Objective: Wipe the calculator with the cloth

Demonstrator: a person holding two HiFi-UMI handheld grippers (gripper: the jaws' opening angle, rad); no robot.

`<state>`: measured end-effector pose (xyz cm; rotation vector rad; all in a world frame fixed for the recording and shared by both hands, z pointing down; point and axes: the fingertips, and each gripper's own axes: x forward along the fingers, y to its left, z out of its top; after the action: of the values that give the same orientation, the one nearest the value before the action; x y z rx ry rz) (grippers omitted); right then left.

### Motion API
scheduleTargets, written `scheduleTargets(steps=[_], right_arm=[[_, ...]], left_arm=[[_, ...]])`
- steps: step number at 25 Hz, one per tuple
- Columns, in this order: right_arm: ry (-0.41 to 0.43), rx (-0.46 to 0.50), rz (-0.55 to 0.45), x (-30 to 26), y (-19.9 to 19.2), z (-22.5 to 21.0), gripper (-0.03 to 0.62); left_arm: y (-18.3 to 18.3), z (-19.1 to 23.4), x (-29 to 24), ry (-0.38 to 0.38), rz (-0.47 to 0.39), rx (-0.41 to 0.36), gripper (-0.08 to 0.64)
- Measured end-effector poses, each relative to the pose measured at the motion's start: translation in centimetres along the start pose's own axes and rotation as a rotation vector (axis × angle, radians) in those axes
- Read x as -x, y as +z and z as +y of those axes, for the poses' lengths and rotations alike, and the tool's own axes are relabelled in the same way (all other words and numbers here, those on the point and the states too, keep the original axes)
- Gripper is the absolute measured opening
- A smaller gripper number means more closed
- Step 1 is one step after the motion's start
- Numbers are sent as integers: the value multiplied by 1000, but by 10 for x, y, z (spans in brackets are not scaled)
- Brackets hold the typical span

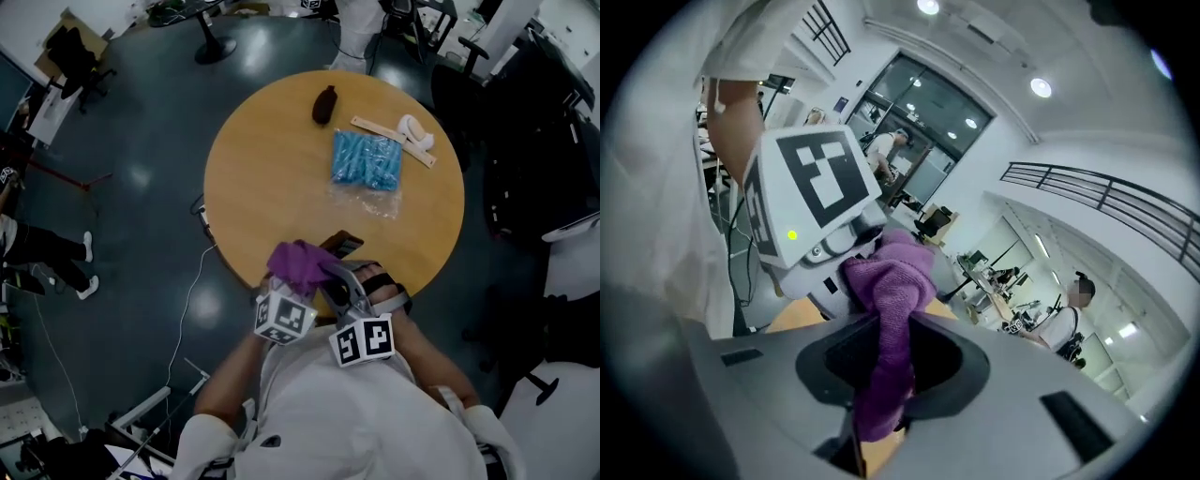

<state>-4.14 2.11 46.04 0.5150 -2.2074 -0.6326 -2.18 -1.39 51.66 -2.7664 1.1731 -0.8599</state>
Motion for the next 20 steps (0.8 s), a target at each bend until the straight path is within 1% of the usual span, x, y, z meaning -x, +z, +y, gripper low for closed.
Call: scheduleTargets(steps=[3,4,6,8,10,12,14,16,18,20], right_arm=[[-24,10,56,-6,-4,0,83],[-44,15,77,-7,-7,-2,83],[-96,8,119,-7,-15,-9,83],[-132,-41,139,-4,-25,-20,83],[-156,-96,149,1,-33,-32,83],[-176,-129,161,5,-43,-43,83],[-170,-176,156,8,-52,-50,83],[-142,-253,124,10,-57,-54,83],[-107,-328,90,13,-60,-57,83],[-67,-388,58,16,-62,-58,83]], left_arm=[[-1,-3,2,27,18,-45,44],[-2,-3,4,36,19,-49,44],[-3,-4,6,43,4,-29,44],[-4,-3,11,50,-15,-16,44],[-5,-2,15,60,-30,-23,44],[-2,1,21,66,-58,-28,44],[6,3,29,70,-102,-24,44],[16,5,35,72,-149,-45,44],[25,4,40,64,-192,-106,44],[33,3,45,60,-217,-184,44]])
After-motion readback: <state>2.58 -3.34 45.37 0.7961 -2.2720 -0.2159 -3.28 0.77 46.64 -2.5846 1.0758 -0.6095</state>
